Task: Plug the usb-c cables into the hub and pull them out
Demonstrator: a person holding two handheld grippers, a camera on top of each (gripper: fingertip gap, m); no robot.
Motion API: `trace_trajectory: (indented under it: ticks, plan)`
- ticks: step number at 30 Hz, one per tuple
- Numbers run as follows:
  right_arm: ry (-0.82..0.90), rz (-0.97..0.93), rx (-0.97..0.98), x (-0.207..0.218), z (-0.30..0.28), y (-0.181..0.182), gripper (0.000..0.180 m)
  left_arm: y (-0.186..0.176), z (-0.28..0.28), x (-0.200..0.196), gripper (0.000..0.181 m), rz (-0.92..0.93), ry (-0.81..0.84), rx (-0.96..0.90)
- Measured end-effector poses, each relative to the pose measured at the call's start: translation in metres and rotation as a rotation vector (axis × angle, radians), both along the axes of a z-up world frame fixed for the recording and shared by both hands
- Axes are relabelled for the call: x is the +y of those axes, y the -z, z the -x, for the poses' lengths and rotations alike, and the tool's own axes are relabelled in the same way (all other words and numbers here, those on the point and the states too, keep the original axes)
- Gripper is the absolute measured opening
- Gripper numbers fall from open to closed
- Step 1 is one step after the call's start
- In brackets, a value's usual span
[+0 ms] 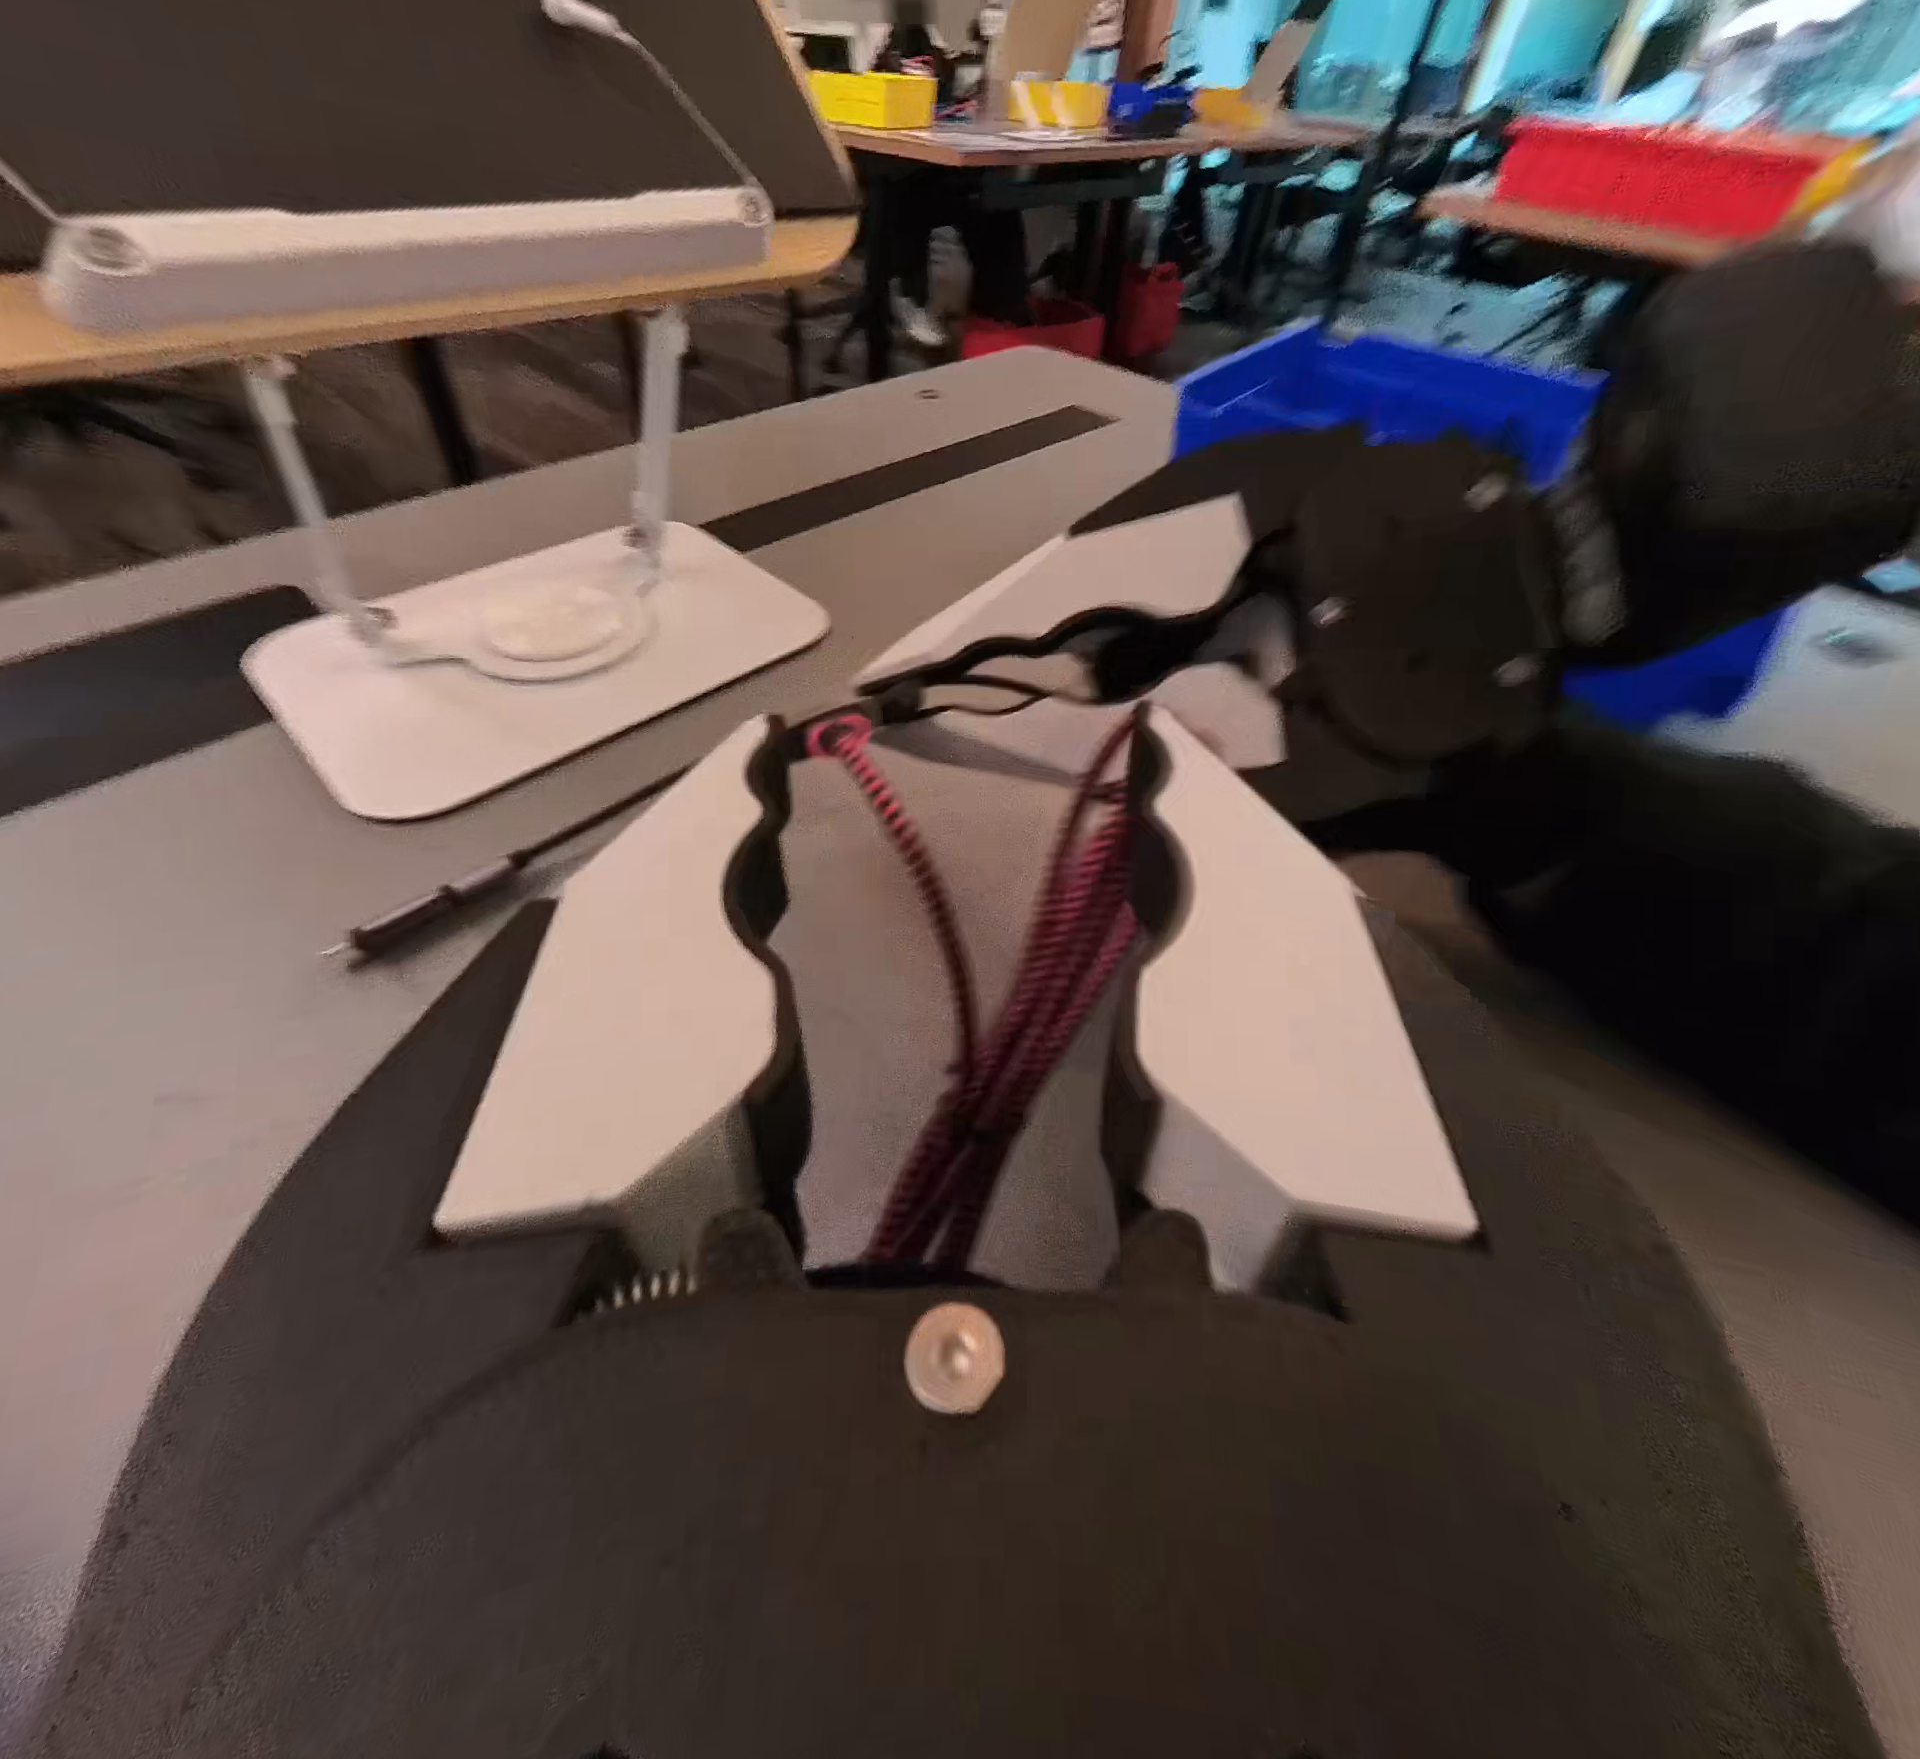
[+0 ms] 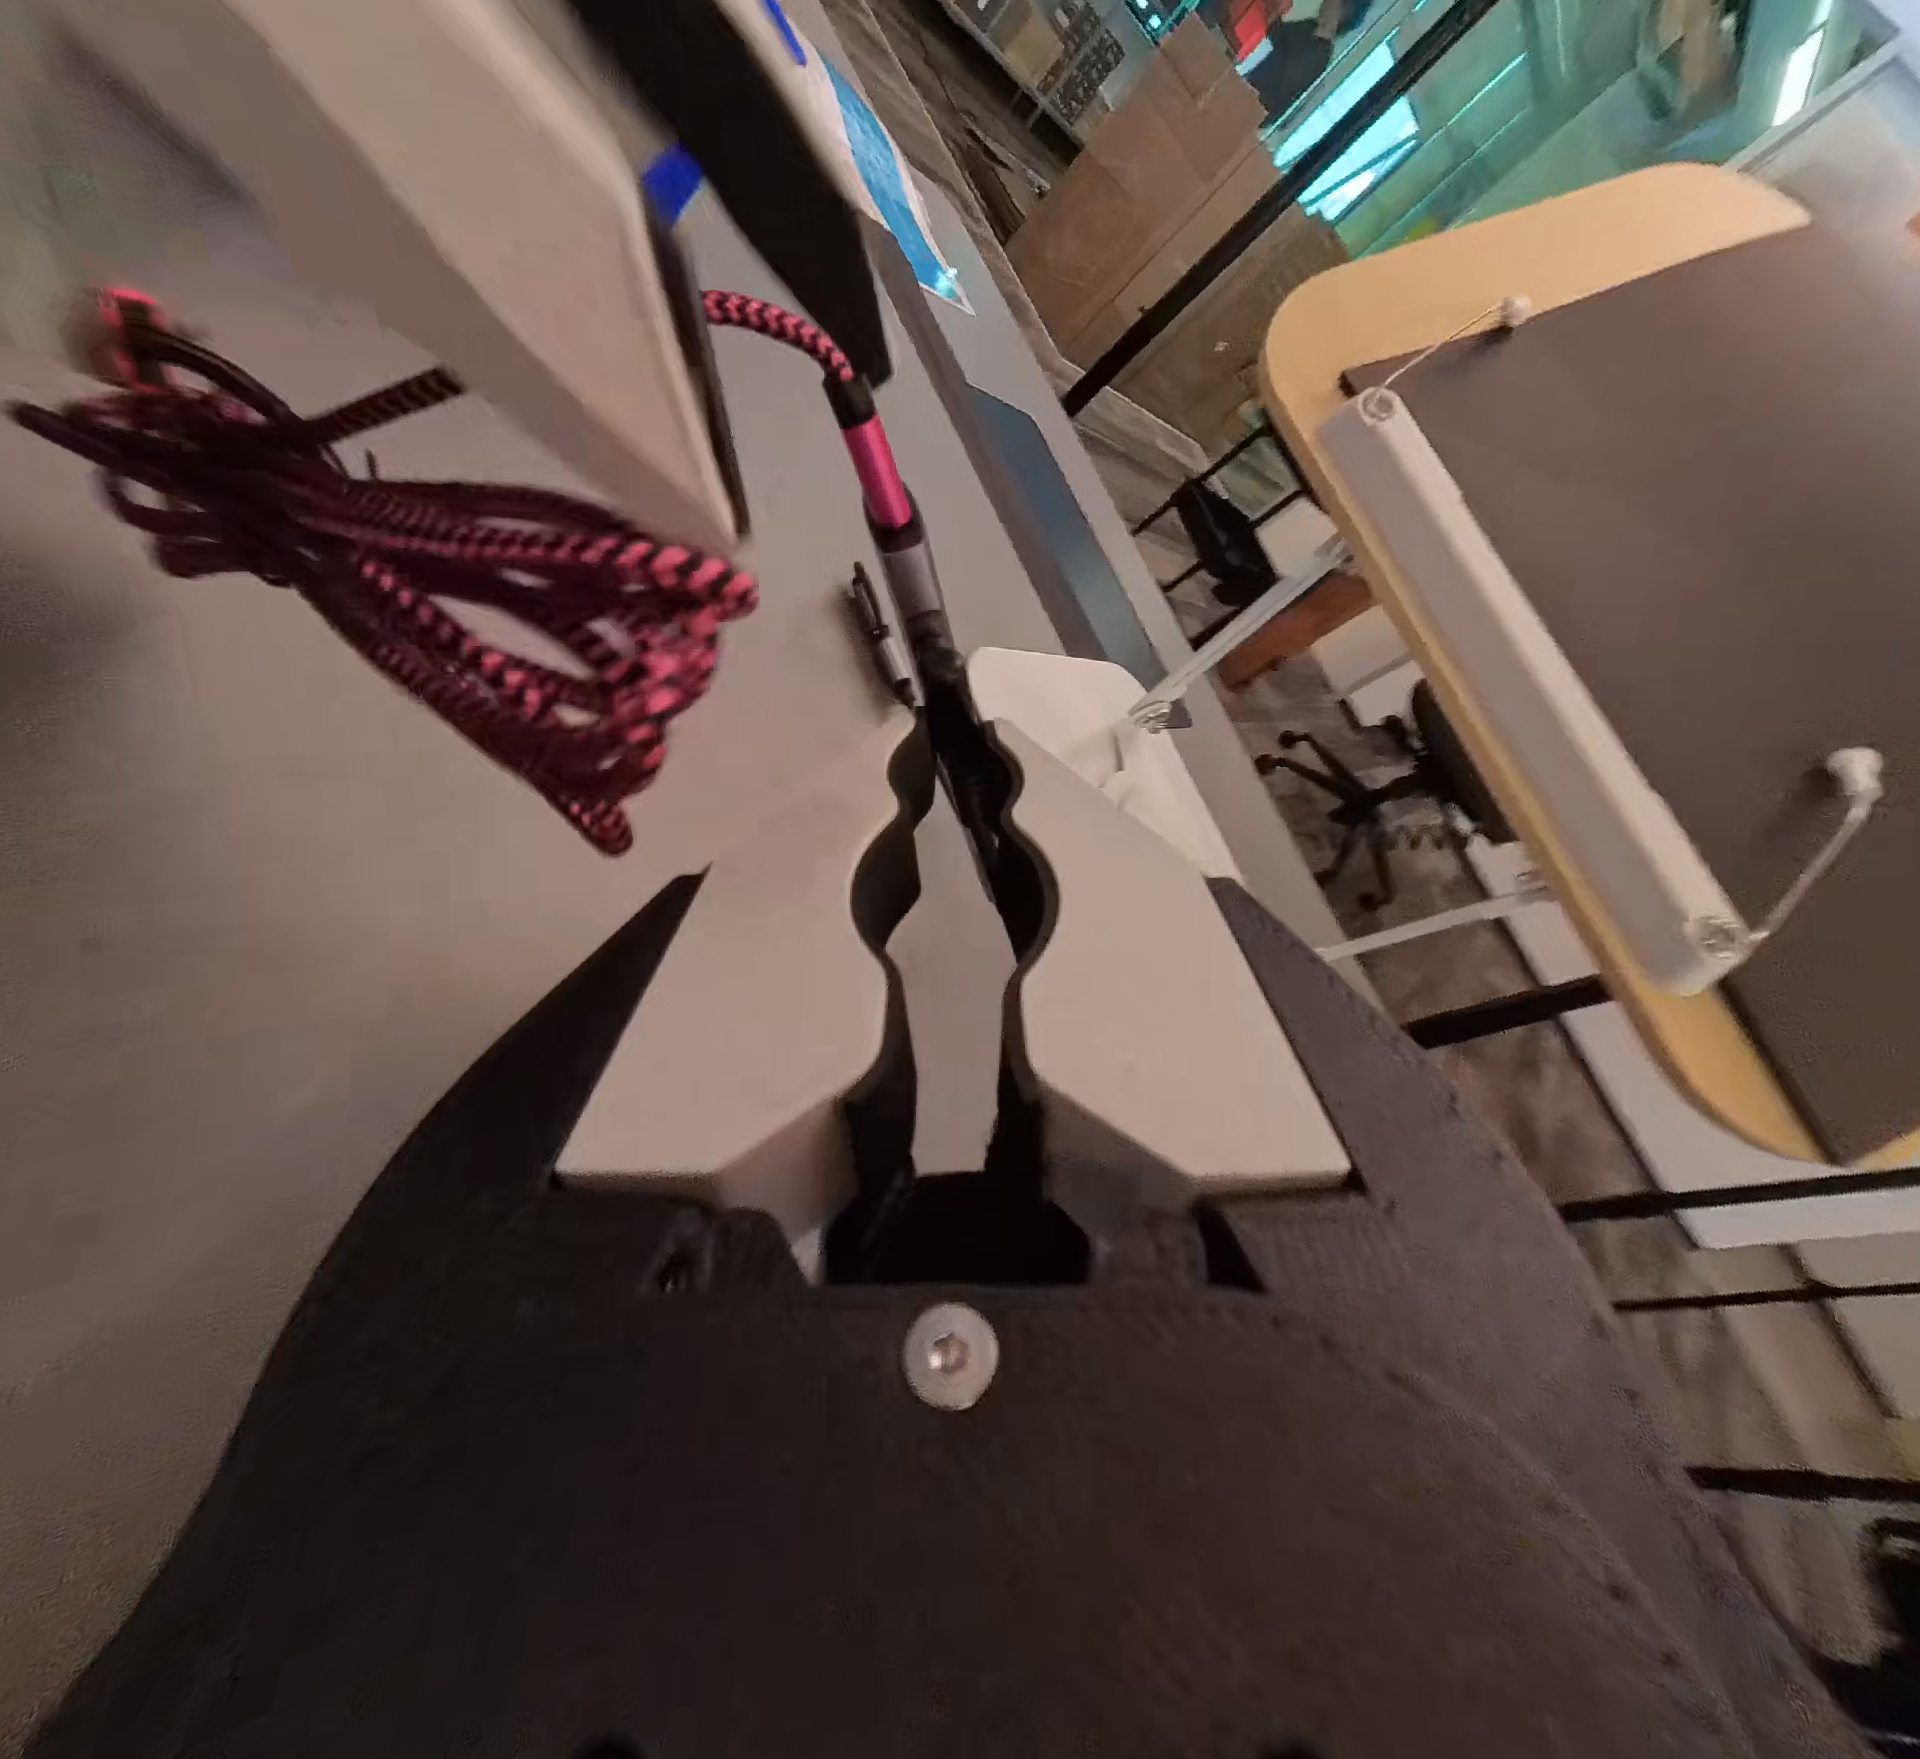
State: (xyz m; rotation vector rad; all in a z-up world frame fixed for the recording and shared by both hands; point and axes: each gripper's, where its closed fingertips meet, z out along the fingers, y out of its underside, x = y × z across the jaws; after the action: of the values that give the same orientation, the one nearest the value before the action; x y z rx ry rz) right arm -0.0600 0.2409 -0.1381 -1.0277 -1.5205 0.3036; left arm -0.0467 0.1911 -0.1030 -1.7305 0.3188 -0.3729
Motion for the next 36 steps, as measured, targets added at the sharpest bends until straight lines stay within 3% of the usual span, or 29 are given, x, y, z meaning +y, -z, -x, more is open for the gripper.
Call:
trace_trajectory:
  ticks: [2,5,10,15,19,21,28,36]
  plan:
    - [0.018,-0.075,-0.001,-0.001,0.0,-0.004,0.005,-0.02,-0.005,-0.013,0.074,0.028,0.065,-0.096]
    - [-0.01,-0.186,0.003,-0.015,0.002,-0.012,0.005,-0.035,0.001,-0.02,0.074,0.141,0.125,-0.225]
    - [-0.066,-0.407,0.022,-0.049,0.003,-0.023,0.005,-0.004,0.002,-0.03,0.072,0.472,0.259,-0.414]
    - [-0.119,-0.517,0.054,-0.07,0.0,-0.03,0.004,0.005,-0.009,-0.053,0.044,0.577,0.437,-0.638]
    - [-0.146,-0.545,0.091,-0.081,0.0,-0.037,0.004,-0.001,-0.013,-0.057,0.017,0.524,0.513,-0.788]
    - [-0.15,-0.537,0.095,-0.081,0.0,-0.037,0.005,-0.001,-0.013,-0.057,0.015,0.499,0.523,-0.826]
    - [-0.202,-0.117,0.211,-0.071,-0.006,-0.043,0.03,0.003,-0.008,-0.049,0.01,0.346,0.459,-0.802]
    - [-0.393,0.652,0.333,-0.082,-0.004,-0.046,0.009,-0.01,-0.007,-0.04,0.009,0.152,0.448,-0.759]
